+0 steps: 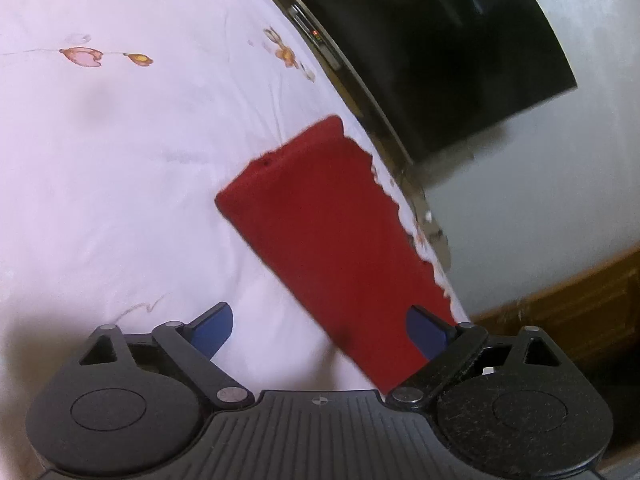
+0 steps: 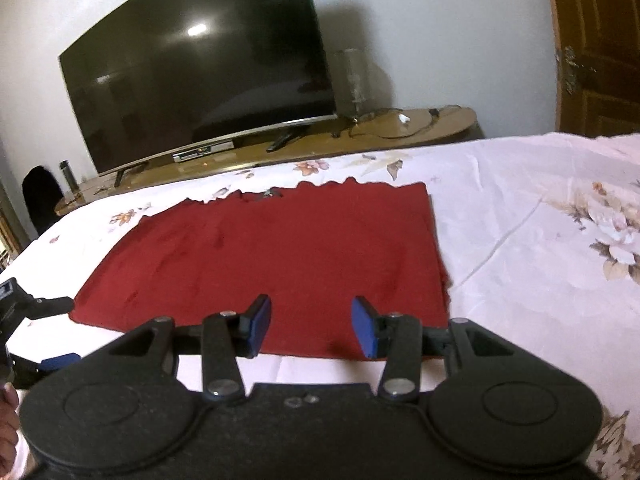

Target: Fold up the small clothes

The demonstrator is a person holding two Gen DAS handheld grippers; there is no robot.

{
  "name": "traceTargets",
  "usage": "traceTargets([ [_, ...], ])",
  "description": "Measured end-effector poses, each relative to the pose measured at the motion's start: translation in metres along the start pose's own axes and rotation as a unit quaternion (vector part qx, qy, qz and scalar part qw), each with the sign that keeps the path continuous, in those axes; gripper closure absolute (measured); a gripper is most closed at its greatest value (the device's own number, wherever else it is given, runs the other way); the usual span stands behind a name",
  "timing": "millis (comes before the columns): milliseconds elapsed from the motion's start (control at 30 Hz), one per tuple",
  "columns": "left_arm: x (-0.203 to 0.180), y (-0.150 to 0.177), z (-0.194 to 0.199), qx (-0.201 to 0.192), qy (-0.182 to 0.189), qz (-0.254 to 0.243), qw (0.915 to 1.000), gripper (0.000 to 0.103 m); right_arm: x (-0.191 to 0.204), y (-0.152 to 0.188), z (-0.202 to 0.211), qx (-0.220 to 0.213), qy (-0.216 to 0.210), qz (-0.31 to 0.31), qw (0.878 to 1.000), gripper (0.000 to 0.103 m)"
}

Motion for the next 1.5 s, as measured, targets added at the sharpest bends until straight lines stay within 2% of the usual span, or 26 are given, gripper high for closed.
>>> traceTargets([
  [200,-0.004,-0.009,-0.02,-0.019,0.001,0.008,0.9998,0.01,-0.002,0.0,-0.015,0.007,0.002,-0.041,0.999,0.06],
  [500,-0.01,-0.026,-0.042,-0.049,0.001,0.021,0.9986,0.01,0.005,-0.005,-0.04,0.015,-0.015,-0.047,0.999,0.059],
  [633,-0.014,-0.032,-0.054,-0.064,0.0,0.011,0.9979,0.01,0.013,-0.013,-0.059,0.011,-0.024,-0.039,0.999,0.059],
  [733,-0.017,-0.036,-0.061,-0.07,-0.003,0.013,0.9974,0.01,0.021,-0.019,-0.08,0.008,-0.033,-0.029,0.999,0.063],
  [767,-0.018,-0.036,-0.064,-0.072,-0.005,0.014,0.9973,0.011,0.023,-0.021,-0.086,0.007,-0.036,-0.026,0.999,0.067],
  [800,-0.019,-0.037,-0.066,-0.074,-0.007,0.015,0.9971,0.014,0.027,-0.022,-0.093,0.008,-0.041,-0.023,0.999,0.076],
  [867,-0.011,-0.038,-0.073,-0.066,-0.018,0.038,0.9969,0.057,0.034,-0.023,-0.106,0.017,-0.058,-0.021,0.998,0.088],
  [900,-0.005,-0.039,-0.077,-0.064,-0.026,0.051,0.9963,0.066,0.038,-0.023,-0.109,0.018,-0.062,-0.015,0.998,0.088],
  [933,0.002,-0.04,-0.081,-0.061,-0.026,0.064,0.9957,0.081,0.043,-0.022,-0.112,0.016,-0.062,-0.004,0.998,0.089],
  [1000,0.013,-0.043,-0.082,-0.057,-0.003,0.085,0.9947,0.083,0.052,-0.022,-0.116,0.015,-0.07,0.01,0.997,0.092],
  [1100,0.013,-0.044,-0.081,-0.051,0.005,0.071,0.9962,0.083,0.062,-0.023,-0.118,0.011,-0.079,0.033,0.996,0.092],
  [1267,0.022,-0.044,-0.08,-0.056,0.041,0.09,0.9935,0.087,0.074,-0.017,-0.133,0.023,-0.092,0.067,0.993,0.094],
  [1367,0.03,-0.044,-0.076,-0.067,0.076,0.115,0.9881,0.088,0.078,-0.001,-0.153,0.059,-0.07,0.099,0.991,0.099],
  [1433,0.035,-0.043,-0.078,-0.065,0.075,0.123,0.9874,0.088,0.076,0.005,-0.152,0.042,-0.071,0.105,0.991,0.1],
  [1500,0.031,-0.044,-0.081,-0.06,0.062,0.108,0.9904,0.088,0.077,0.005,-0.151,0.042,-0.069,0.101,0.992,0.1],
])
Point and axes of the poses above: each gripper's, at about its wrist camera, not at the fingertips, and z roughly against the way its jaws point, x to its left, y to its underside, the point moved 1 cm from there along -z, roughly the way its jaws point, and after that the axes turned 8 degrees about -x, right-handed, at the moved point
